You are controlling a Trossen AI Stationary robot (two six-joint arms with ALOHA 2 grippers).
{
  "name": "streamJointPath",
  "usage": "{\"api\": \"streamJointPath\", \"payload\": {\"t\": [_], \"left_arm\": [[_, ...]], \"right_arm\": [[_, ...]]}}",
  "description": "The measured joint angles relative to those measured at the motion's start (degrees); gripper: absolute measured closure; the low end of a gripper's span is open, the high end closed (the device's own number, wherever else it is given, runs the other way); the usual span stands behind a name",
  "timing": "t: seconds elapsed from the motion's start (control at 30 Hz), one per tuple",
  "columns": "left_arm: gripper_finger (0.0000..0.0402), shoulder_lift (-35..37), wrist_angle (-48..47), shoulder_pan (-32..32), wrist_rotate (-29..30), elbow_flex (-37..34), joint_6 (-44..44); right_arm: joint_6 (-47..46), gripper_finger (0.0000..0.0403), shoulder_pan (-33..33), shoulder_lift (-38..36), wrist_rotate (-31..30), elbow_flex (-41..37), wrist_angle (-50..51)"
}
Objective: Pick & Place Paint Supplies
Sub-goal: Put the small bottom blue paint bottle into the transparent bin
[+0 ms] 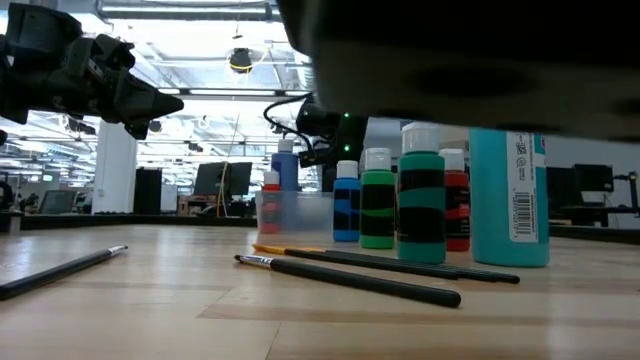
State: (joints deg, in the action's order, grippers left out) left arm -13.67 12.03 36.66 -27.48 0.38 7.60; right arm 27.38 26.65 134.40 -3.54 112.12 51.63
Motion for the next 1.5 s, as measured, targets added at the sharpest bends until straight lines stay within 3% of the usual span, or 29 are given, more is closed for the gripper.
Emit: {"api": "streamJointPath", "payload": {"t": [0.27,0.63,0.97,1.5], "left_arm": [[0.0401,0.00,0.00,0.00,0.01,-0.01,0.00],[0.0401,0.00,0.00,0.01,0.00,0.00,-0.01],[0.0401,0.00,0.00,0.00,0.00,-0.01,0.17],[0.0401,0.00,0.00,0.01,0.00,0.00,0.22]], "right_arm": [[-0.04,0.0290,0.14,-0.01,1.12,0.01,0.37],[-0.76,0.0257,0.52,-0.01,1.83,0.01,2.58],[0.22,0.0311,0.92,-0.04,0.73,0.01,3.30],[0.19,0.0329,0.85,-0.26,0.57,0.06,3.43]]}}
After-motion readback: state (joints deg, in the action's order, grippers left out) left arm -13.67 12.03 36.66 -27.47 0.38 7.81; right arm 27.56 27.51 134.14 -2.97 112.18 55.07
